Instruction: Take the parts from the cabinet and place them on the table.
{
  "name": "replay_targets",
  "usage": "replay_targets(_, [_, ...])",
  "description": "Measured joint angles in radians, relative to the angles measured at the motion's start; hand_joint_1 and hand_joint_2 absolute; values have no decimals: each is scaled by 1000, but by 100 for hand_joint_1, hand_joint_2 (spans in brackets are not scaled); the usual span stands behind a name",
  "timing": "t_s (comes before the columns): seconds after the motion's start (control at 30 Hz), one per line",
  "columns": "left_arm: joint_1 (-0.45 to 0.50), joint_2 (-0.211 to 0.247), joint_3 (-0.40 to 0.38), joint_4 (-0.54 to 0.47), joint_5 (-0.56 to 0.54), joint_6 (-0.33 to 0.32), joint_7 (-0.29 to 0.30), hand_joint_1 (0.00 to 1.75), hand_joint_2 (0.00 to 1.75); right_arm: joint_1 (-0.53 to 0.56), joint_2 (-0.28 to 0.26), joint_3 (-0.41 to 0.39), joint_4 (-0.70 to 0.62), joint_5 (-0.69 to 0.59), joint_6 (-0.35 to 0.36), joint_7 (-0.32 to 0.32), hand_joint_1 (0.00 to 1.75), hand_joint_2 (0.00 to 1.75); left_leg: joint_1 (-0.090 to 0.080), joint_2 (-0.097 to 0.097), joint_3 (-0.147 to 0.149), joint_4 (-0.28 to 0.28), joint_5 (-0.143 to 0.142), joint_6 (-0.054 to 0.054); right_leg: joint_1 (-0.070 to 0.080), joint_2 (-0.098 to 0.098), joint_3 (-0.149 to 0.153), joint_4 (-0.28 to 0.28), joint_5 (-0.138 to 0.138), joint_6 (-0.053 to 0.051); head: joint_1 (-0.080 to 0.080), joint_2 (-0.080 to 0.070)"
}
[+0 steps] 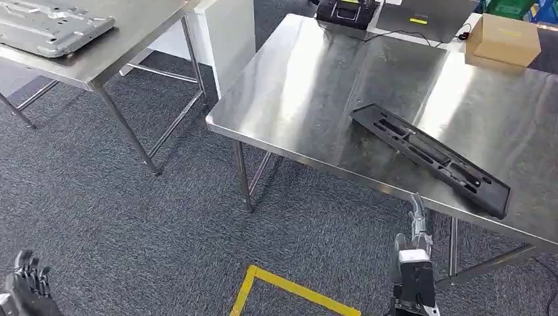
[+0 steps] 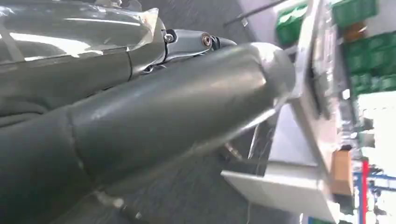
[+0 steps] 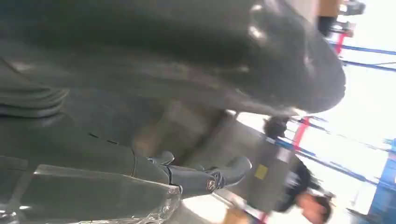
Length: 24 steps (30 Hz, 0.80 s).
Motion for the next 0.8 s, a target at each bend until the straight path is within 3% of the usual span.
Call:
replay_targets(0.03, [0, -1, -1, 14, 3, -4, -2, 0, 0, -8, 3, 0, 22, -3, 0, 0, 0, 0, -2, 0, -11, 1, 10, -2, 1, -1, 52, -68, 29, 4, -1, 0])
replay_targets(0.07, [-3, -2, -1, 32, 9, -2, -4, 0, 0, -23, 6, -1, 54, 0, -2, 4, 0, 0, -3, 1, -19, 1, 21, -5, 5, -3, 129, -178, 40, -2, 0, 0])
replay_targets(0.1, [-8, -2, -1, 49, 11, 3, -6, 0, 0, -38, 8, -2, 84, 3, -5, 12, 0, 0, -8, 3, -25, 2, 30, -10, 11, -7, 189, -277, 14, -18, -1, 0])
replay_targets(0.13, [-12, -2, 0, 70, 16, 8, -9, 0, 0, -53, 12, -5, 120, 2, -6, 15, 0, 0, -10, 5, -29, 2, 42, -14, 16, -8, 215, -325, 6, -28, -4, 0])
replay_targets(0.17, [-18, -2, 3, 91, 20, 10, -8, 0, 0, -66, 15, -9, 159, 2, -14, 23, 0, 0, -9, 6, -27, -2, 52, -18, 16, -8, 198, -322, 11, -31, -8, 0])
replay_targets(0.37, [-26, -2, 9, 109, 24, 9, -1, 0, 0, -79, 16, -13, 189, 8, -26, 32, 0, 0, -5, 6, -29, -4, 57, -22, 18, -8, 194, -319, 13, -36, -6, 0])
replay_targets(0.4, [-41, -3, 24, 148, 28, 8, 18, 0, 0, -107, 20, -23, 260, 24, -54, 64, 0, 0, -2, 6, -27, -10, 66, -32, 20, -8, 191, -320, 20, -47, -8, 0])
replay_targets(0.43, [-99, -3, 103, 291, -83, 64, -4, 0, 0, -194, 37, -72, 479, -34, -59, 58, 0, 0, 6, -12, -55, 52, -34, -51, 4, -13, 162, -326, 60, -76, -10, 0])
replay_targets(0.47, [-186, 12, 241, 483, -194, 107, -26, 0, 0, -263, 41, -139, 736, -21, -160, 118, 0, 0, 15, -16, -109, 282, -167, -72, 7, -16, 122, -321, 98, -74, -15, 0])
replay_targets(0.5, [-242, 41, 328, 645, -263, 206, -10, 0, 0, -288, 35, -181, 873, -32, -177, 230, 0, 0, 24, -16, -68, 287, -91, -76, 6, -16, 84, -308, 119, -65, -15, 0])
replay_targets(0.53, [-267, 68, 366, 744, -289, 258, 19, 0, 0, -291, 32, -207, 931, -39, -183, 288, 0, 0, 28, -16, -12, 216, -60, -76, 4, -16, 70, -300, 122, -60, -14, 0])
replay_targets(0.57, [-288, 95, 392, 828, -313, 309, 47, 0, 0, -290, 29, -227, 976, -43, -189, 331, 0, 0, 31, -17, 56, 122, -50, -76, 3, -16, 59, -292, 125, -55, -15, 0])
replay_targets(0.6, [-305, 111, 412, 904, -332, 353, 69, 0, 0, -286, 25, -247, 1016, -45, -193, 353, 0, 0, 33, -26, 109, 32, -95, -77, 5, -17, 52, -282, 129, -50, -15, 0])
replay_targets(0.63, [-318, 134, 428, 978, -346, 381, 100, 0, 0, -281, 18, -266, 1052, -42, -200, 374, 0, 0, 26, -36, 129, -1, -102, -69, 7, -17, 43, -277, 133, -43, -13, 0])
replay_targets(0.7, [-340, 157, 453, 1091, -369, 419, 206, 0, 0, -276, 8, -287, 1114, -36, -202, 431, 0, 0, 17, -34, 117, 6, -97, -57, 5, -16, 40, -279, 147, -25, -15, 0])
replay_targets(0.73, [-351, 164, 459, 1140, -386, 454, 278, 0, 0, -266, 3, -295, 1141, -28, -202, 464, 0, 0, 14, -33, 114, 5, -91, -46, 5, -16, 38, -282, 155, -18, -11, 0])
replay_targets(0.77, [-358, 167, 464, 1187, -404, 494, 349, 0, 0, -255, -4, -301, 1165, -22, -202, 496, 0, 0, 20, -26, 97, -7, -74, -26, 9, -14, 31, -275, 154, -9, -11, 0])
replay_targets(0.8, [-367, 168, 465, 1216, -414, 518, 389, 0, 0, -245, -10, -309, 1187, -21, -200, 521, 0, 0, 17, -20, 87, -8, -65, -15, 3, -11, 12, -249, 116, -18, -13, 0])
